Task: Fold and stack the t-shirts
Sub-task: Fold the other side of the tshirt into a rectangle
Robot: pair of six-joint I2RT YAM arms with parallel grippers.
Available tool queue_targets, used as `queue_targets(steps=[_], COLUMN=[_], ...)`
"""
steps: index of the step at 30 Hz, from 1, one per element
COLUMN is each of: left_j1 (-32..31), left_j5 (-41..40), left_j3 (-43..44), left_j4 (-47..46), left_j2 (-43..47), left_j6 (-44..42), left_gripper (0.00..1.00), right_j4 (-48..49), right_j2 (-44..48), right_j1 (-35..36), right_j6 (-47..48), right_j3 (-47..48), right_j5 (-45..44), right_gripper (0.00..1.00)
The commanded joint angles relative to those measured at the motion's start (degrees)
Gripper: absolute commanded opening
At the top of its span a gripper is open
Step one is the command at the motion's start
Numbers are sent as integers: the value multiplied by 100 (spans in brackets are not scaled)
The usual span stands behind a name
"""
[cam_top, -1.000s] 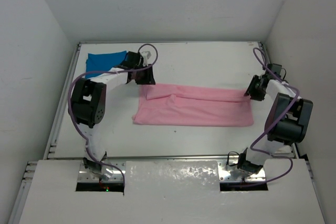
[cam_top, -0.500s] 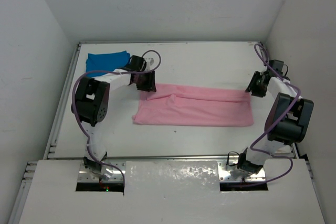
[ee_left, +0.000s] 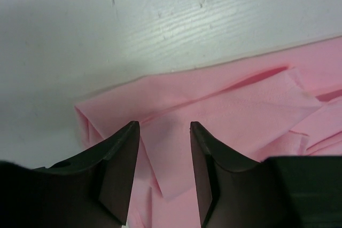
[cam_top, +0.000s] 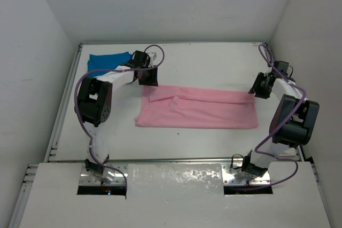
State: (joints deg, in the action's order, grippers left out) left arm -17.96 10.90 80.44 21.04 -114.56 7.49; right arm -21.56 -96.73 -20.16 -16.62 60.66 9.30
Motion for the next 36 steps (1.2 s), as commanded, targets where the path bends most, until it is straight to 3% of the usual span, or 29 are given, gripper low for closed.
queue_targets(steps=[1,15,18,21,23,32,36], left_j1=[-24,-24,-24,-24,-24,-33,-33], left_j5=[-9,422,711,949,1116,1336,1292], left_j3=[375,51,-11,-99,-256,-1345,-1541], left_j4=[41,-55,-196,-354,-521,-1039,-1260], left_j2=[-215,-294,-225,-32,109,1102,1445], left_j6=[-142,-151,-151,-116,-81,-107,-160], left_gripper=[41,38,26,5,0,0,8], right_j4=[73,29,3,-23,-24,-67,-32], right_j2=[75,5,22,31,40,75,180], right_j1=[-31,-23,-23,-32,-32,-32,-32], right_j6=[63,106,115,124,115,106,89], right_j3=[95,183,183,200,209,113,16], right_j5=[116,19,-16,-25,-25,28,46], right_gripper=[38,38,39,38,38,38,38])
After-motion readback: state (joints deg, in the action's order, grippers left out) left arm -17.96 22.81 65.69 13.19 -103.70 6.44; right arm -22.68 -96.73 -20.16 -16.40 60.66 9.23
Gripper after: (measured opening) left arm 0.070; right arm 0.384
